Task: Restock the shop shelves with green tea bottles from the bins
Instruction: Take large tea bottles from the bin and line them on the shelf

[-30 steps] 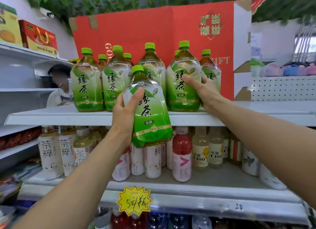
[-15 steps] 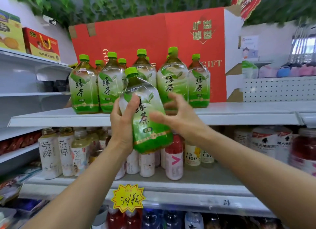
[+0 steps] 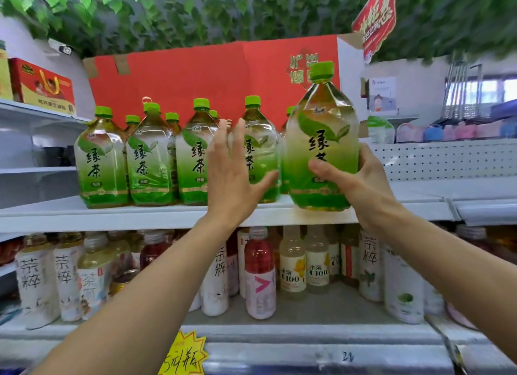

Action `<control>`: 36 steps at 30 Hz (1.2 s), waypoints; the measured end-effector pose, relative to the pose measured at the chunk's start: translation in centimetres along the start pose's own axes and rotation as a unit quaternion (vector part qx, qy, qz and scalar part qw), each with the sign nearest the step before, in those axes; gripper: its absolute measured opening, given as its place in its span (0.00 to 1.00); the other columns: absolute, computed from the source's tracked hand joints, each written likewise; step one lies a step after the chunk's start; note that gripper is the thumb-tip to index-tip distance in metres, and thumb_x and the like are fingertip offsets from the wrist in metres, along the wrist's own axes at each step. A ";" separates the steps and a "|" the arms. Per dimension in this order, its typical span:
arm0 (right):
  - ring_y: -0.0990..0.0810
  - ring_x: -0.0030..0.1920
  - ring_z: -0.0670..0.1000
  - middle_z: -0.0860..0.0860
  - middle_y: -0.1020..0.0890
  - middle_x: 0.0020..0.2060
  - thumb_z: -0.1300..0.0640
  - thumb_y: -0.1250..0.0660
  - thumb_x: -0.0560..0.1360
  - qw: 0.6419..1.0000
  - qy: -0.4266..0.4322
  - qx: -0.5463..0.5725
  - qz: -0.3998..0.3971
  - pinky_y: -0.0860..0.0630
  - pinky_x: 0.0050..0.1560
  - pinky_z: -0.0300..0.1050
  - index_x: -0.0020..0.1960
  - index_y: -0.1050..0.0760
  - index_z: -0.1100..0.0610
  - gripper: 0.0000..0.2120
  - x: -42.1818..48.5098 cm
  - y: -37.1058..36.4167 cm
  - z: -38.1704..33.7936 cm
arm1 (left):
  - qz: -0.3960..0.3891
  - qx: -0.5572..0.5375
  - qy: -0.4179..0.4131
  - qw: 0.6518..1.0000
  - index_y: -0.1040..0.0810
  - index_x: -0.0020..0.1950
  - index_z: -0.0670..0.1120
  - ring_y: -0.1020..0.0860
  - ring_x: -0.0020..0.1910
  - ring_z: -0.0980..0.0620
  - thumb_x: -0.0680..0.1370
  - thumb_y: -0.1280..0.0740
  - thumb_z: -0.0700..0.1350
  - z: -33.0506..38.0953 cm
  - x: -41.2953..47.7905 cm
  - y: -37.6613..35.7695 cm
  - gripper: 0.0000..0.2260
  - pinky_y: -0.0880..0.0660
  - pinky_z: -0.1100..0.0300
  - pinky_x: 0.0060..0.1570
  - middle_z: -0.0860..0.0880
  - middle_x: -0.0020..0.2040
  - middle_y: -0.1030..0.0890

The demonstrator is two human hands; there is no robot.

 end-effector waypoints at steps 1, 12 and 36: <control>0.15 0.47 0.44 0.44 0.15 0.47 0.40 0.17 0.56 1.000 0.001 -0.003 0.008 0.17 0.47 0.45 0.59 0.27 0.49 0.36 0.9 0.5 0.3 | -0.012 0.051 -0.025 0.998 0.54 0.82 0.49 0.54 0.81 0.42 0.72 0.30 0.67 0.1 0.1 -1.0 0.49 0.55 0.44 0.79 0.42 0.82 0.53; 0.17 0.52 0.47 0.48 0.17 0.54 0.34 0.23 0.56 0.989 -0.111 -0.086 -0.049 0.22 0.47 0.42 0.65 0.27 0.51 0.42 5.6 0.2 5.5 | 0.010 0.155 -0.068 0.985 0.48 0.82 0.53 0.54 0.81 0.40 0.68 0.35 0.74 -0.8 0.1 -4.1 0.49 0.60 0.43 0.79 0.40 0.81 0.50; 0.40 0.74 0.57 0.56 0.39 0.75 0.43 0.34 0.77 0.911 0.083 -0.401 -0.042 0.40 0.75 0.55 0.79 0.48 0.56 0.39 0.6 -1.2 2.4 | -0.018 0.179 -0.011 0.984 0.48 0.83 0.52 0.52 0.81 0.42 0.74 0.45 0.73 1.9 -4.3 -1.5 0.43 0.59 0.38 0.77 0.43 0.82 0.49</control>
Point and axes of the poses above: each hand's wrist, its own x-axis towards the middle knuckle, its own y-axis out of the back of the hand, z = x × y, the point moved 8 cm from there along x, towards the middle knuckle
